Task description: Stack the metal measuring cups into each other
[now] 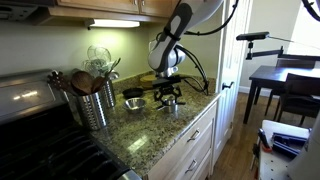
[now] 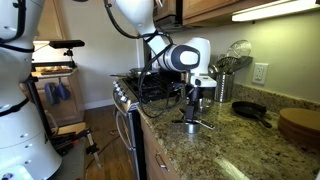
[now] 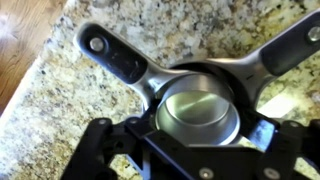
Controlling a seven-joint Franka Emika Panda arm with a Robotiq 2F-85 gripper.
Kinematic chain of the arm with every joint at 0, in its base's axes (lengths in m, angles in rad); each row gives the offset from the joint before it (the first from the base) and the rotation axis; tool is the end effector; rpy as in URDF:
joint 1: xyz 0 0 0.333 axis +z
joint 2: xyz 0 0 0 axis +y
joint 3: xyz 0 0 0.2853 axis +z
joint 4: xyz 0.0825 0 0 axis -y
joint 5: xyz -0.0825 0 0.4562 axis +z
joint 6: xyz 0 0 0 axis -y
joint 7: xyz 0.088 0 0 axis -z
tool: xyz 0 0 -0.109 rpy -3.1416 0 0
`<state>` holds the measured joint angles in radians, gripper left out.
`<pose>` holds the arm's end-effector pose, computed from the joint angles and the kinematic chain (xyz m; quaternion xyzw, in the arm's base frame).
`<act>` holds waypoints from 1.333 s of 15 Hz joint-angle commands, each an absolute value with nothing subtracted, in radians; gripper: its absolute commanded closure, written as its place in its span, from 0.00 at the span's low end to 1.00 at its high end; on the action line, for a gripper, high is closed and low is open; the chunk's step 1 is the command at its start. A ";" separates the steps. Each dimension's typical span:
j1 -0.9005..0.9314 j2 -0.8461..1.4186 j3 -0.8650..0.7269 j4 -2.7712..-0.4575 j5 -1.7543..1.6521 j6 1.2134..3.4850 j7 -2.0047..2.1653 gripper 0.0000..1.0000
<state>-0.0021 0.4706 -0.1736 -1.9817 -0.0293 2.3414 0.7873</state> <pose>0.6230 -0.1148 0.1367 0.8922 -0.4459 -0.0349 0.0630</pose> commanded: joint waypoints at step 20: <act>0.010 0.257 -0.237 -2.141 -0.179 2.347 0.844 0.00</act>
<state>-0.0001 0.3363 -0.2197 -2.0873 -0.1303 2.3476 0.8051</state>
